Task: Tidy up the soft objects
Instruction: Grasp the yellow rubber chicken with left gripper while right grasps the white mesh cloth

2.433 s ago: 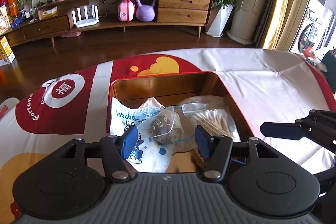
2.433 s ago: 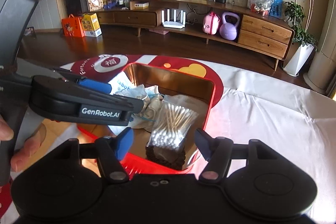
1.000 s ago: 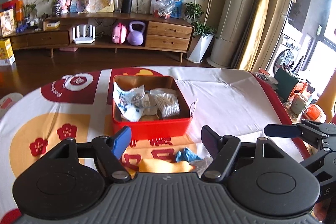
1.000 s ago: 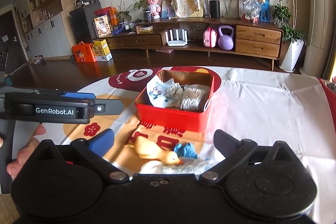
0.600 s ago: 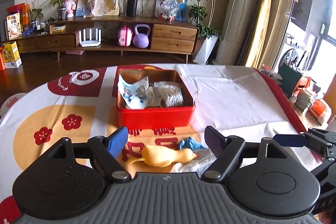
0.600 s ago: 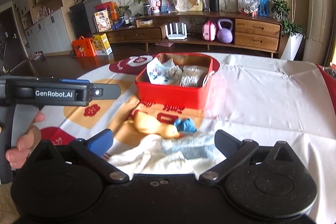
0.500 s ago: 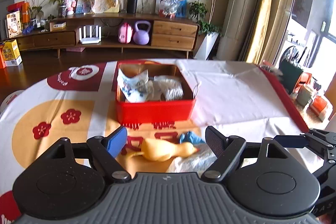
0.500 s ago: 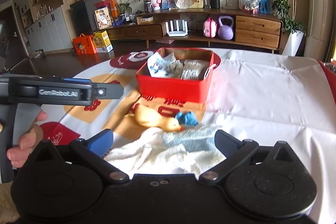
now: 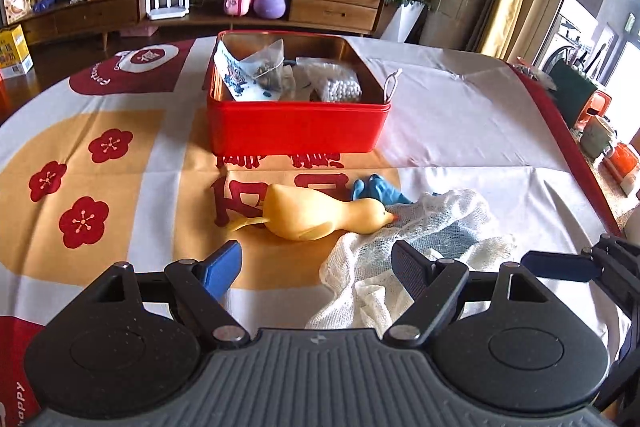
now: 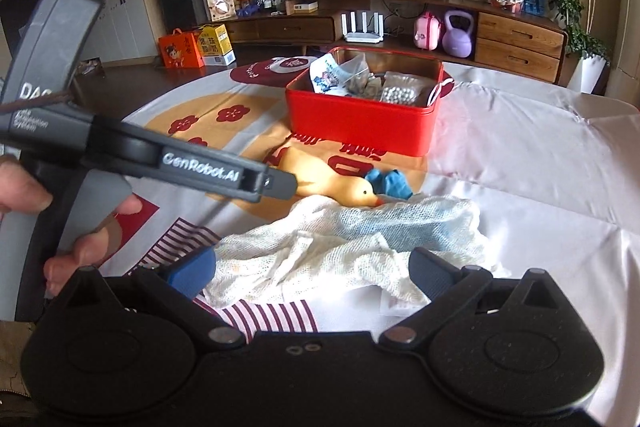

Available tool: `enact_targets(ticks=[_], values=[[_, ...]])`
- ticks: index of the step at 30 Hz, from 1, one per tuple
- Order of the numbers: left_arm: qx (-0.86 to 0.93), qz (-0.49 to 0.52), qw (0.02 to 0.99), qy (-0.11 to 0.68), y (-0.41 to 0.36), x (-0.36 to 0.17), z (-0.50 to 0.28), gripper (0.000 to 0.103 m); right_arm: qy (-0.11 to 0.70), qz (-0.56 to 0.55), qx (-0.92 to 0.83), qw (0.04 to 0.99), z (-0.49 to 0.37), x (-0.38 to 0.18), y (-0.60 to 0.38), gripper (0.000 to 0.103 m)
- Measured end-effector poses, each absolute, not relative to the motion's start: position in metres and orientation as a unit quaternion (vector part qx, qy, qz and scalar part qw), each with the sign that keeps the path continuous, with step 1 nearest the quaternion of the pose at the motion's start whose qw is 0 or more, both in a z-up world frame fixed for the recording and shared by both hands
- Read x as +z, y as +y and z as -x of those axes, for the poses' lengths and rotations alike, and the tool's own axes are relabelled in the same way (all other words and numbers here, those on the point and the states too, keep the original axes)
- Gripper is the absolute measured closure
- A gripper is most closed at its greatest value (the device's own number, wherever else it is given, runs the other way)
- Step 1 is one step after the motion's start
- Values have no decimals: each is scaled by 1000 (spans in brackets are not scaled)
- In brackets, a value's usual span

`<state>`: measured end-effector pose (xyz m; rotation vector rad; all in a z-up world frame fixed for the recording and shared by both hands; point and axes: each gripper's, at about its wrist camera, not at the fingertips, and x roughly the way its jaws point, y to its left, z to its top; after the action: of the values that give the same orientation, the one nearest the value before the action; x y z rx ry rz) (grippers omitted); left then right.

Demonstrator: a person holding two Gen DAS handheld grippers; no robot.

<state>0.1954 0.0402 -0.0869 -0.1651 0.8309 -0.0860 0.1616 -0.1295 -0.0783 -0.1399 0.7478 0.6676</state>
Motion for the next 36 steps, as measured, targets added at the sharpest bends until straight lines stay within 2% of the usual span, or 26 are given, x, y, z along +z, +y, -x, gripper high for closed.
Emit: enact_targets(ticks=[13,20,30,36], values=[[-32,87,904,417,47,-106,-239,21,378,81,338,858,-180,-100,-115,1],[-30,125,895,427,56,-116,-261,21,383,80,340,855,-191,-106,-109,1],[-35,112,897,427,47,-129,-269,21,396,94,341,847,-193,-125,-100,1],[-40,125,899,418,50,-133,-270,22,381,132,337,851,-186,-131,-94,10]])
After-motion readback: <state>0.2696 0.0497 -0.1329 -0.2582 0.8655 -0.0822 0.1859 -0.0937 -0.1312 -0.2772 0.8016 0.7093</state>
